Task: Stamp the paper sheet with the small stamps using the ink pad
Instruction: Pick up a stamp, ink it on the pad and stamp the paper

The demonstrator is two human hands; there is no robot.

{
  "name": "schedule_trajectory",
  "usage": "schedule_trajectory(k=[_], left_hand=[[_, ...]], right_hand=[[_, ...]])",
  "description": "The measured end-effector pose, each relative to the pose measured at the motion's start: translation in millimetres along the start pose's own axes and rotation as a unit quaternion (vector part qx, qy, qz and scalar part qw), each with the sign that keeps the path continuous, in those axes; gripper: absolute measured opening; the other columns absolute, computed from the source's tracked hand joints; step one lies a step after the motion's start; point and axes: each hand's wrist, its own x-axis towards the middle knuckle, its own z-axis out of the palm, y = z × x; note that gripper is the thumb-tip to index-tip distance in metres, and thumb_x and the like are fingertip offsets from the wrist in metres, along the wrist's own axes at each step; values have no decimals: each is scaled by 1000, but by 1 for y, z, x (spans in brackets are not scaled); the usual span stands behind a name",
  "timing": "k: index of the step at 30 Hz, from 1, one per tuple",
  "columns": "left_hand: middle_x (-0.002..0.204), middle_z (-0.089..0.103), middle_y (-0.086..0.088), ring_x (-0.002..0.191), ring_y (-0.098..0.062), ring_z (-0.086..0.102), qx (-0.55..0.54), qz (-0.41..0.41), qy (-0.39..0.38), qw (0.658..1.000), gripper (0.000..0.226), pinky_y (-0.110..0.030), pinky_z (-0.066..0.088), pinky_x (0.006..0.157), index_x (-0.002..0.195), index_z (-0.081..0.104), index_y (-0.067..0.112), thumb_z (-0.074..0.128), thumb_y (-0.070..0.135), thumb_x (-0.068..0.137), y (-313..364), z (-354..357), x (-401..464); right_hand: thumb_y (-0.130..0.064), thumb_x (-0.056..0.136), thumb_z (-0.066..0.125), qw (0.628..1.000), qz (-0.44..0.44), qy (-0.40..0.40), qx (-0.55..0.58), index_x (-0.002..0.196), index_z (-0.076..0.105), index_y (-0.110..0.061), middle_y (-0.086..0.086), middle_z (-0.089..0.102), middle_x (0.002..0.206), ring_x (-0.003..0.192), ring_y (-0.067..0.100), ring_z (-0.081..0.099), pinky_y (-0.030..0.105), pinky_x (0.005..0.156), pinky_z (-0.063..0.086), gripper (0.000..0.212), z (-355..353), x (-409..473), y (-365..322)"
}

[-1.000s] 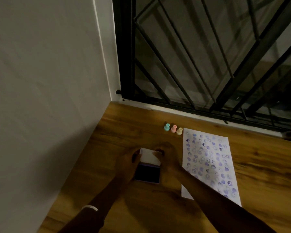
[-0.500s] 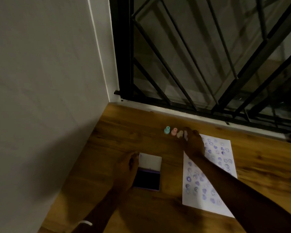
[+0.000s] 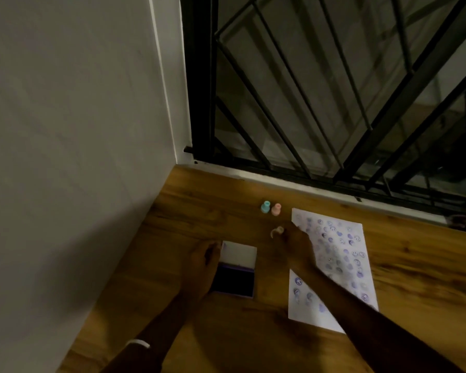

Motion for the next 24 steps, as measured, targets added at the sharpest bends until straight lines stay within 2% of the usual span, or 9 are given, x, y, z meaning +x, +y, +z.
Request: schedule_trajectory(k=[3,5,7,9,11,14,18,21,24], left_hand=[[104,64,11,92,-6,61,-10,33,-10,999,21,-11,44,77,116,62,28,54,29,96,7,-2,-13],[117,62,10,104,-5,57,-13,59,-44,997,28,-19,47,88,122,58,31,57,30,95,9,-1,-29],[127,51,14,113,1,47,14,79,-83,993,41,-10,37,95,130,54,31,61,39,91,10,-1,-44],[127,48,14,115,2,42,50,123,-114,985,51,-5,31,94,132,52,27,62,49,87,12,-2,-57],[128,54,7,116,-4,49,37,154,-139,978,48,-18,41,96,132,53,23,59,46,90,13,-4,-68],[122,60,3,107,-6,57,8,134,-148,980,36,-25,49,88,131,52,26,51,37,96,12,-9,-82],[107,66,0,87,-8,61,47,136,-149,978,28,-33,52,74,122,56,22,44,35,100,10,-12,-94],[98,66,-2,81,-13,61,50,117,-142,982,27,-38,51,68,113,58,19,43,36,100,10,-13,-100],[97,67,1,79,-11,62,54,81,-146,984,30,-36,50,66,113,57,23,40,43,99,10,-12,-104]], right_hand=[[-26,95,54,999,-35,-25,6,92,59,-26,-11,63,74,62,2,59,20,54,44,6,7,-29,-16],[-24,94,55,998,-54,-40,13,97,57,-26,-13,61,78,65,-2,57,14,53,40,4,14,-50,-29],[-22,93,56,996,-70,-53,29,99,58,-23,-10,62,84,71,-3,58,10,57,41,6,22,-70,-40],[-20,91,59,993,-77,-58,66,95,59,-21,-6,64,87,77,0,60,13,64,48,4,29,-85,-51],[-23,91,59,990,-89,-78,83,95,58,-23,-5,66,87,80,4,63,23,68,55,5,33,-95,-57],[-33,91,53,983,-114,-119,81,95,54,-32,-8,65,83,75,3,63,31,64,56,4,37,-109,-57],[-40,91,51,983,-124,-119,61,95,52,-34,-10,62,81,72,4,60,34,62,52,8,43,-125,-56],[-49,91,48,983,-136,-116,45,96,52,-32,-15,59,81,73,0,57,21,61,46,18,43,-132,-56],[-45,92,49,980,-153,-124,29,92,50,-34,-14,59,79,74,-1,55,16,60,40,11,40,-134,-58]])
